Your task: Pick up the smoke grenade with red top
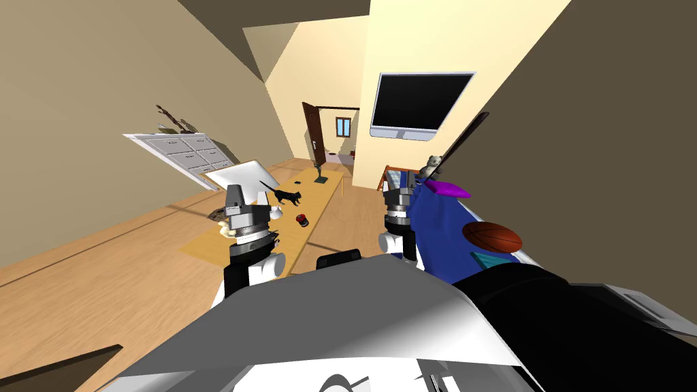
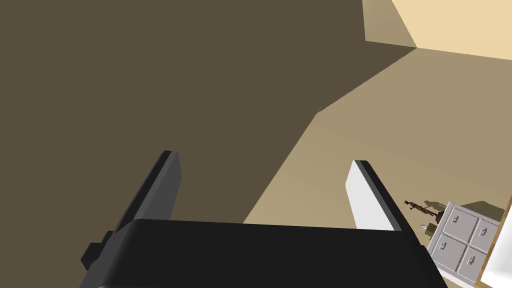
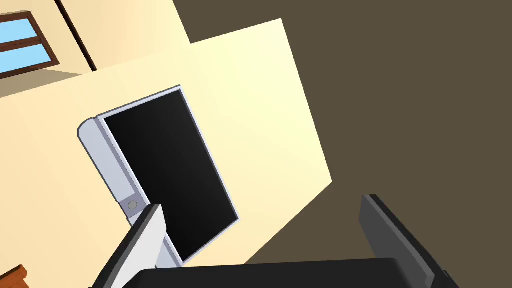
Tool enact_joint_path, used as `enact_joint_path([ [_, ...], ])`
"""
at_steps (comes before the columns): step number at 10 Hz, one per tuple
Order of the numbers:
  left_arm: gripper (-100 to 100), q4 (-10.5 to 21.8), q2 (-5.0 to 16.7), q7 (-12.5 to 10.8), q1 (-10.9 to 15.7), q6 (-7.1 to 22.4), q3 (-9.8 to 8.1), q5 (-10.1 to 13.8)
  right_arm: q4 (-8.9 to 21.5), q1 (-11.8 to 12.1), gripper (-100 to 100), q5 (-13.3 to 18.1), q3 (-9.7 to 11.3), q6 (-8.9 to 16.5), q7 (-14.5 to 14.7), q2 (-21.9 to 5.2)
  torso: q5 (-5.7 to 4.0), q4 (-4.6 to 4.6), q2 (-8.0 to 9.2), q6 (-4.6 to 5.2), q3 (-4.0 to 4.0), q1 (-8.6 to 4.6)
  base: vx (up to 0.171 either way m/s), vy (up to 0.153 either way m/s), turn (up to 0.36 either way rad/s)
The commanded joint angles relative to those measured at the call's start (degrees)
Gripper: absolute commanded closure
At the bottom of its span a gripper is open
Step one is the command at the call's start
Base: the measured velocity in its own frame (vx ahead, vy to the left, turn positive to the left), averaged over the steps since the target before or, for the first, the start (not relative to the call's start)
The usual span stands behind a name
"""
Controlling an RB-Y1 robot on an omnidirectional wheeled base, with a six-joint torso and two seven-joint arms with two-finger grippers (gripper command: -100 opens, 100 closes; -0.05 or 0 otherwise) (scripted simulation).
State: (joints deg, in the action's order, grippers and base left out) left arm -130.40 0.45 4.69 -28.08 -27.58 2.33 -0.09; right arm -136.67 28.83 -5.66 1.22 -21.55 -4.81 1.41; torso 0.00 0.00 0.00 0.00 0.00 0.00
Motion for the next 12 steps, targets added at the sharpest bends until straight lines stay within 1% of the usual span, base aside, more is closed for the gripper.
enact_joint_path([
  [1, -100, 0.55, 1.25, 0.38, 0.58, 1.59, 0.22, 0.56, 0.00, 0.00, 0, 0.00, 0.00, 0.00, 0.00, 0.00, 0.00, 0.00, 0.00, 0.00, 0.00, 0.00, -0.025, -0.014, -0.051],
  [4, -100, 1.91, 3.57, 1.14, 1.85, 5.38, 0.62, 1.82, 0.00, -0.01, 0, 0.00, 0.00, 0.00, 0.00, 0.00, -0.02, 0.03, 0.16, 0.01, 0.09, -0.11, -0.049, -0.029, -0.051],
  [8, -100, 4.96, 7.25, 2.35, 4.27, 12.36, 1.05, 4.19, 0.00, -0.01, 0, 0.00, 0.00, 0.00, 0.00, 0.00, -0.02, 0.04, 0.17, 0.01, 0.10, -0.08, -0.051, -0.027, -0.079],
  [9, -100, 4.96, 7.25, 2.35, 4.27, 12.87, 1.05, 4.19, 0.00, -0.01, 0, 0.00, 0.00, 0.00, 0.00, 0.00, -0.02, 0.04, 0.19, 0.01, 0.11, -0.08, -0.033, -0.014, -0.023],
  [10, -100, 5.89, 8.22, 2.64, 4.95, 14.97, 1.11, 4.85, 0.00, 0.00, 0, 0.00, 0.00, 0.00, 0.00, 0.00, -0.01, 0.04, 0.15, -0.01, 0.09, -0.04, -0.020, -0.012, -0.050],
  [11, -100, 5.89, 8.22, 2.64, 4.95, 15.05, 1.11, 4.85, 0.00, 0.00, 0, 0.00, 0.00, 0.00, 0.00, 0.00, -0.01, 0.02, 0.09, 0.01, 0.06, -0.03, -0.012, -0.007, -0.034],
  [12, -100, 6.88, 9.20, 2.92, 5.65, 17.30, 1.15, 5.53, 0.00, 0.00, 0, 0.00, 0.00, 0.00, 0.00, 0.00, -0.01, 0.02, 0.05, 0.00, 0.03, -0.01, -0.016, -0.006, -0.062],
])
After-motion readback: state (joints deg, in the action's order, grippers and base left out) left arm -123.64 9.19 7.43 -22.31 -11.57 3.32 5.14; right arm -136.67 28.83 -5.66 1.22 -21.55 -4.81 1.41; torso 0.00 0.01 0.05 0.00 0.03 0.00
